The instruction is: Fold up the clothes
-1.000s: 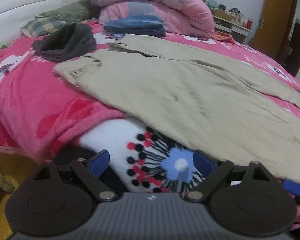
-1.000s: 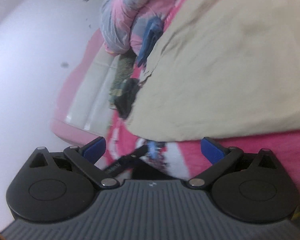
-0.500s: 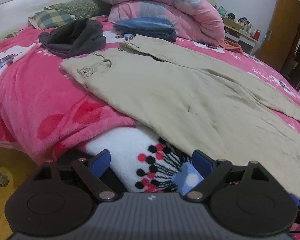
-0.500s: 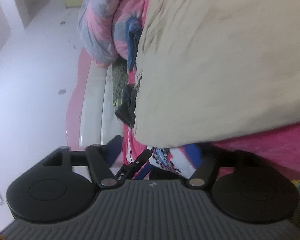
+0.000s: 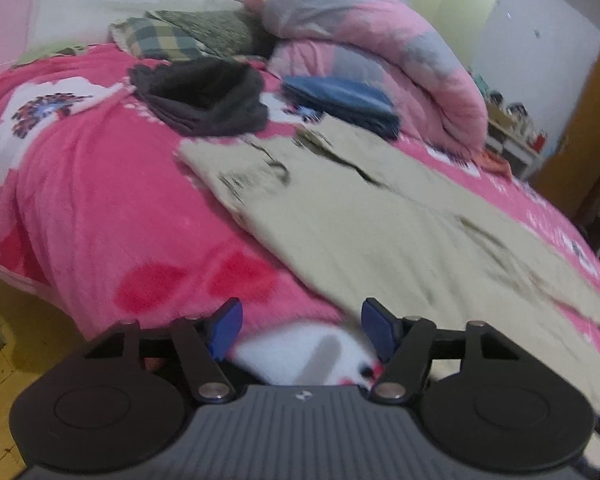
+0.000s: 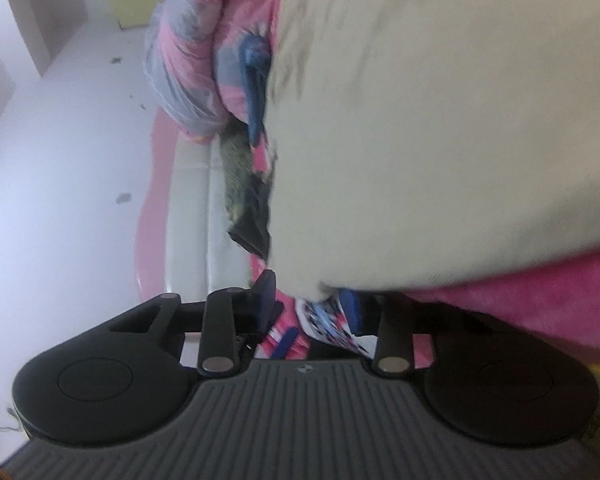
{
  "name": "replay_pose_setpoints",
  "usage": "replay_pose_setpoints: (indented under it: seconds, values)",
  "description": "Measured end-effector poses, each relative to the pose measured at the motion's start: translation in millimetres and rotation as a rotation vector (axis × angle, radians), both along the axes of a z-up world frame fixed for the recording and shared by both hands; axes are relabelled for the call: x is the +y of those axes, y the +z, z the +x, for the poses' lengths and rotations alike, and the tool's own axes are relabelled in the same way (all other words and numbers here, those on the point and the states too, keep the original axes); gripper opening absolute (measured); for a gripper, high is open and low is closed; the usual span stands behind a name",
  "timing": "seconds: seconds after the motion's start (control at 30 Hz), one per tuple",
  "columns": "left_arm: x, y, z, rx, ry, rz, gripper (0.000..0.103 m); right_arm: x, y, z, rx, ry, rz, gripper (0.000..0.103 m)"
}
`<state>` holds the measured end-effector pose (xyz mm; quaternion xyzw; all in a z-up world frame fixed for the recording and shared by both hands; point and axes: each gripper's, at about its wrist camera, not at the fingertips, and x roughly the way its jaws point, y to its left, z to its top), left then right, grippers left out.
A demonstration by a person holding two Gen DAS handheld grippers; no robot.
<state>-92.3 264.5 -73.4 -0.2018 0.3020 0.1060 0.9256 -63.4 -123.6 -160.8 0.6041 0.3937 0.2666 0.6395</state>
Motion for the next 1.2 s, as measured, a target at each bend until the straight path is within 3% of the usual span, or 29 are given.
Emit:
replay_pose_setpoints:
  seconds: [0.17,0.53,0.67,0.77,0.87,1.07,1.2]
  values:
    - [34.4,-0.2,16.9,-0.030,0.080,-0.049,0.060,-5.8,-3.1,-4.2,0.027,-0.025,-0.014,0.022]
    - [85.9,-13.7,84.3,-0.009,0.168,-0.071,0.045,-17.2,-5.7,-9.8,0.083,-0.085,-0.019,0.023]
    - [82.5,-17.2,101.3,-0.005,0.175,-0.027,0.030,-15.2,9.1,-4.5,0.021,-0.082,-0.092,0.026]
    - [76.8,-14.8,103.1,-0.028,0.188,0.005,0.011,-16.3,17.0,-0.7,-0.014,-0.088,-0.144,0.023]
    - [66.5,-4.4,101.6,-0.083,0.197,0.057,0.009,-17.2,31.9,2.2,-0.085,-0.091,-0.244,0.009]
    - [38.4,31.9,121.6,-0.233,0.161,0.132,0.008,-22.2,81.2,24.1,-0.291,-0.119,-0.430,0.005]
    - [7.6,52.6,164.9,-0.279,0.120,0.158,0.008,-30.4,113.0,50.8,-0.434,-0.152,-0.492,0.004]
